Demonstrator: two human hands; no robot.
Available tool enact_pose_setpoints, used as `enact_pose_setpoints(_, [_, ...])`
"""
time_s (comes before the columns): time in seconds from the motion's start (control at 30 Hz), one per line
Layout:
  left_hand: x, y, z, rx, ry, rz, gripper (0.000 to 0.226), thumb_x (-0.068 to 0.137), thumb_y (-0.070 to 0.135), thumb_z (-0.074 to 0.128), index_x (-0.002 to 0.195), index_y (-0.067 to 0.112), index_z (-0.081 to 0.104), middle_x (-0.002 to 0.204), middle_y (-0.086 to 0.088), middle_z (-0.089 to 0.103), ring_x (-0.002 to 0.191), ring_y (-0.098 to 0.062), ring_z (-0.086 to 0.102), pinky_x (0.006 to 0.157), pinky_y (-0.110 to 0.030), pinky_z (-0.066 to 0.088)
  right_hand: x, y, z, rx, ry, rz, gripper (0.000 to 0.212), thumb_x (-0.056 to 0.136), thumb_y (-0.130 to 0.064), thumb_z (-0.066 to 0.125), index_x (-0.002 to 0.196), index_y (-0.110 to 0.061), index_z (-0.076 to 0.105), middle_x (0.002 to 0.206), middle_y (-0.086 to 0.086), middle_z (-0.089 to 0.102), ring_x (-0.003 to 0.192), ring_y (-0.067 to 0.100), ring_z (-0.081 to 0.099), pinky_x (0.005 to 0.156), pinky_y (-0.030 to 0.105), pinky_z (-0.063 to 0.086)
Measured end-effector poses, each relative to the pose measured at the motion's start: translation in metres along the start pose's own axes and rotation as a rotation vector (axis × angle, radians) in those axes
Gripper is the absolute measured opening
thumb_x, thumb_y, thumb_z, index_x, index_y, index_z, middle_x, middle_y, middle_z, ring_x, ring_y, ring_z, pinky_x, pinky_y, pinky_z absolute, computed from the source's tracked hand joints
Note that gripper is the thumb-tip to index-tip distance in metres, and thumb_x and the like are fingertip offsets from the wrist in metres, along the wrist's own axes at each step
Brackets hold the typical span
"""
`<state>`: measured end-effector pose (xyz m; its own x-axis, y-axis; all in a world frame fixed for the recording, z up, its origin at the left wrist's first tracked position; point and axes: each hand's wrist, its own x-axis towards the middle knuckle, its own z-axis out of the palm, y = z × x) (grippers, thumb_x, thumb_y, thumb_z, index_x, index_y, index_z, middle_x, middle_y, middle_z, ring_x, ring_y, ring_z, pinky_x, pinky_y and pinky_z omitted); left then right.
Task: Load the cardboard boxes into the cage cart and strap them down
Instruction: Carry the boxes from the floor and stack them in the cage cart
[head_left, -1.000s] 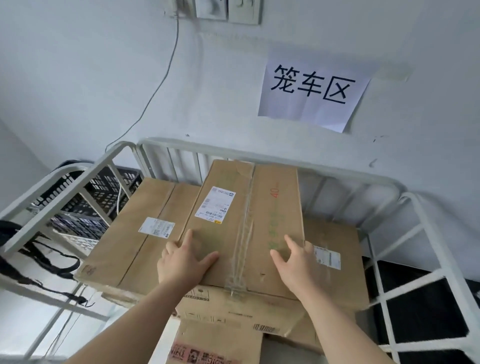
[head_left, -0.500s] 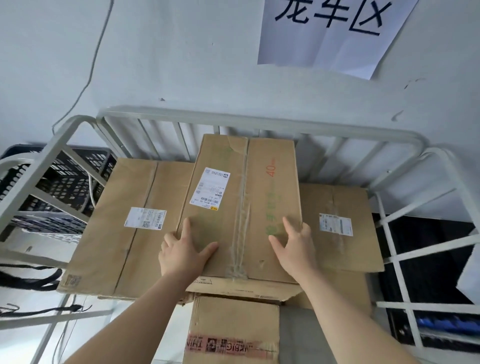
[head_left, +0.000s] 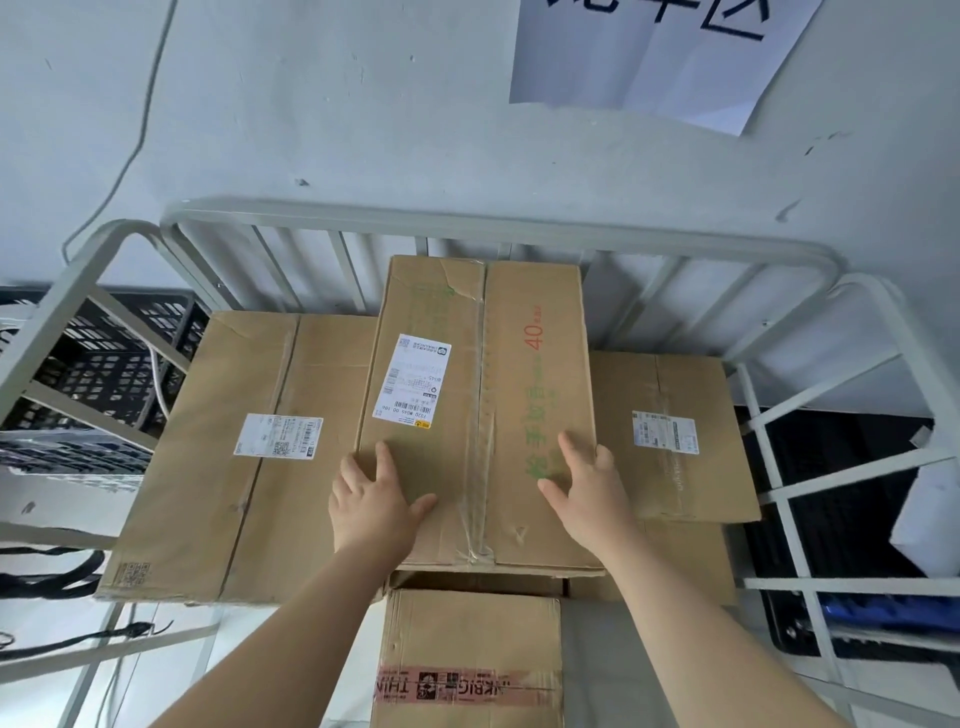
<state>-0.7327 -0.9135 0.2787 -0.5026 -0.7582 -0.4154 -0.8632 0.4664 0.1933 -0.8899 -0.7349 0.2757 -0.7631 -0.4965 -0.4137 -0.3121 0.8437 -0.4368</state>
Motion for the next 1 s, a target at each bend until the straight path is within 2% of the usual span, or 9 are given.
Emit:
enact_pose_setpoints(0.1, [-0.008, 0.02, -0.01, 0.055, 0.081, 0.131, 0.079, 0.091, 0.059, 0.045, 0.151, 0.02, 0.012, 0.156, -0.017, 0.011, 0.144, -0.034, 0.011, 0.118, -0.043, 0.013, -0.013, 0.006, -0.011, -0.035, 0.076, -0.019, 0.06, 0.096, -0.038, 0.049, 0.148, -0.019, 0.028, 0.155, 0.013, 0.021, 0.144, 0.027, 0.018, 0.115, 0.038, 0.024])
enact_pose_setpoints(0.23, [-0.027, 0.066, -0.015, -0.005, 0.129, 0.348, 0.057, 0.094, 0.05, 0.044, 0.142, 0.02, 0.036, 0.149, -0.001, 0.036, 0.138, -0.024, 0.027, 0.112, -0.036, 0.021, -0.033, 0.036, -0.035, -0.04, 0.176, -0.027, 0.053, 0.098, -0.032, 0.046, 0.145, -0.01, 0.036, 0.154, 0.007, 0.029, 0.143, 0.02, 0.022, 0.117, 0.033, 0.021])
enact_pose_setpoints(0.4, [-0.059, 0.137, -0.001, -0.119, 0.075, 0.522, 0.049, 0.096, 0.044, 0.043, 0.139, 0.022, 0.044, 0.141, 0.004, 0.047, 0.13, -0.022, 0.04, 0.105, -0.035, 0.033, -0.049, 0.1, -0.072, -0.045, 0.24, 0.026, 0.05, 0.098, -0.03, 0.047, 0.142, -0.008, 0.041, 0.15, 0.006, 0.038, 0.139, 0.019, 0.032, 0.113, 0.032, 0.03])
enact_pose_setpoints(0.5, [-0.073, 0.184, 0.021, -0.152, 0.051, 0.572, 0.046, 0.096, 0.042, 0.043, 0.137, 0.021, 0.047, 0.138, 0.004, 0.05, 0.124, -0.022, 0.044, 0.102, -0.033, 0.036, -0.046, 0.146, -0.092, -0.04, 0.275, 0.04, 0.046, 0.097, -0.028, 0.05, 0.136, -0.004, 0.046, 0.138, 0.008, 0.05, 0.127, 0.023, 0.046, 0.104, 0.035, 0.041])
enact_pose_setpoints(0.6, [-0.081, 0.231, 0.056, -0.14, -0.004, 0.577, 0.05, 0.096, 0.042, 0.043, 0.14, 0.02, 0.044, 0.14, 0.002, 0.048, 0.127, -0.022, 0.042, 0.104, -0.032, 0.035, -0.034, 0.196, -0.104, -0.062, 0.285, 0.061, 0.041, 0.095, -0.026, 0.053, 0.129, -0.002, 0.052, 0.128, 0.011, 0.057, 0.12, 0.028, 0.051, 0.098, 0.035, 0.042])
enact_pose_setpoints(0.7, [-0.077, 0.272, 0.1, -0.114, -0.07, 0.523, 0.049, 0.096, 0.042, 0.044, 0.14, 0.019, 0.043, 0.139, 0.001, 0.048, 0.125, -0.022, 0.044, 0.102, -0.032, 0.037, -0.01, 0.247, -0.107, -0.08, 0.257, 0.069, 0.044, 0.096, -0.029, 0.05, 0.134, -0.006, 0.049, 0.133, 0.01, 0.054, 0.124, 0.025, 0.048, 0.1, 0.032, 0.04])
enact_pose_setpoints(0.8, [-0.058, 0.303, 0.148, -0.108, -0.142, 0.396, 0.049, 0.095, 0.039, 0.046, 0.139, 0.018, 0.042, 0.138, -0.001, 0.047, 0.122, -0.022, 0.045, 0.095, -0.031, 0.04, 0.022, 0.295, -0.1, -0.085, 0.222, 0.076, 0.046, 0.098, -0.033, 0.046, 0.138, -0.009, 0.045, 0.137, 0.009, 0.05, 0.128, 0.024, 0.044, 0.102, 0.034, 0.039])
enact_pose_setpoints(0.9, [-0.026, 0.32, 0.195, -0.116, -0.201, 0.283, 0.06, 0.094, 0.039, 0.05, 0.147, 0.019, 0.028, 0.143, -0.005, 0.039, 0.125, -0.023, 0.042, 0.096, -0.034, 0.041, 0.059, 0.334, -0.085, -0.085, 0.186, 0.064, 0.049, 0.098, -0.034, 0.045, 0.141, -0.011, 0.041, 0.144, 0.01, 0.044, 0.134, 0.024, 0.038, 0.107, 0.036, 0.035])
enact_pose_setpoints(1.0, [0.007, 0.327, 0.237, -0.111, -0.245, 0.193, 0.075, 0.092, 0.042, 0.053, 0.152, 0.022, 0.012, 0.154, -0.01, 0.022, 0.138, -0.028, 0.028, 0.108, -0.04, 0.034, 0.096, 0.364, -0.062, -0.057, 0.147, 0.074, 0.052, 0.098, -0.036, 0.044, 0.144, -0.014, 0.036, 0.148, 0.011, 0.037, 0.139, 0.025, 0.031, 0.11, 0.038, 0.033])
